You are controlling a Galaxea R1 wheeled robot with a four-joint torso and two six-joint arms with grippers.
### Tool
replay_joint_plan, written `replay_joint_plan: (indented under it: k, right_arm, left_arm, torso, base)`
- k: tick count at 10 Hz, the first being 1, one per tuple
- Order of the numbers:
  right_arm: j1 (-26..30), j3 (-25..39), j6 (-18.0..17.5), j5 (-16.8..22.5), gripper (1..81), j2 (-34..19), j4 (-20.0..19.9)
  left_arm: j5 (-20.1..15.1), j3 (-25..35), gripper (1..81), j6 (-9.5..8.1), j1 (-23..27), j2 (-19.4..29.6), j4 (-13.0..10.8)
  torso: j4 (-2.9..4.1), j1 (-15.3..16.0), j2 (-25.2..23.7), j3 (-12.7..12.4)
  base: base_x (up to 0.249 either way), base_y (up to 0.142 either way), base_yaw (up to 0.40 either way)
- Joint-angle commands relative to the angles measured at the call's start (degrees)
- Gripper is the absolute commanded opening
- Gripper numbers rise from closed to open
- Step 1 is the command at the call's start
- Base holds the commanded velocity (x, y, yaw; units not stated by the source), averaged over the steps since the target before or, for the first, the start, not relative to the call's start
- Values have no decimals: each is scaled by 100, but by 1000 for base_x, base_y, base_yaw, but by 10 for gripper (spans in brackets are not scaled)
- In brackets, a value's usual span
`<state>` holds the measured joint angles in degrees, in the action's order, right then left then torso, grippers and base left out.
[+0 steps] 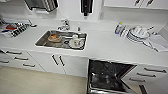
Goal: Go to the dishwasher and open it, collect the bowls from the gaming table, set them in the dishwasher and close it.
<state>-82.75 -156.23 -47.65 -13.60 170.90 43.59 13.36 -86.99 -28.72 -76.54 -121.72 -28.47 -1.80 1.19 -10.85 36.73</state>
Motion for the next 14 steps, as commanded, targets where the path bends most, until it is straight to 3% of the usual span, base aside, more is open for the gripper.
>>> replay_joint_plan:
  k: [1,3,4,7,10,13,14]
  right_arm:
    - [-10,33,-16,235,10,-53,35]
    - [-1,33,-16,235,10,-71,18]
    - [-1,33,-16,227,10,-80,9]
    - [17,33,-34,218,10,-97,0]
    - [26,42,-68,218,10,-123,0]
    - [26,68,-69,218,10,-133,-9]
    - [26,85,-69,218,10,-133,-9]
  left_arm:
    - [-640,1025,10,-28,784,903,219]
    - [-938,1401,10,-28,1250,1157,305]
    - [-1245,1578,10,-28,1557,1263,411]
    - [-1783,1877,10,-28,2436,1221,631]
    - [-2547,2037,10,-28,3491,817,904]
    - [-2944,2037,10,-46,4344,367,992]
    - [-3302,2011,10,-159,4686,158,1036]
  torso:
    - [0,0,0,-2]
    - [0,0,2,-4]
    - [0,2,5,-2]
    - [0,2,7,0]
    - [0,2,9,2]
    - [0,5,9,5]
    - [0,7,11,5]
  base:
    - [0,0,0]
    - [0,0,0]
    - [0,0,0]
    - [0,0,0]
    - [0,0,0]
    - [0,0,0]
    - [0,0,0]
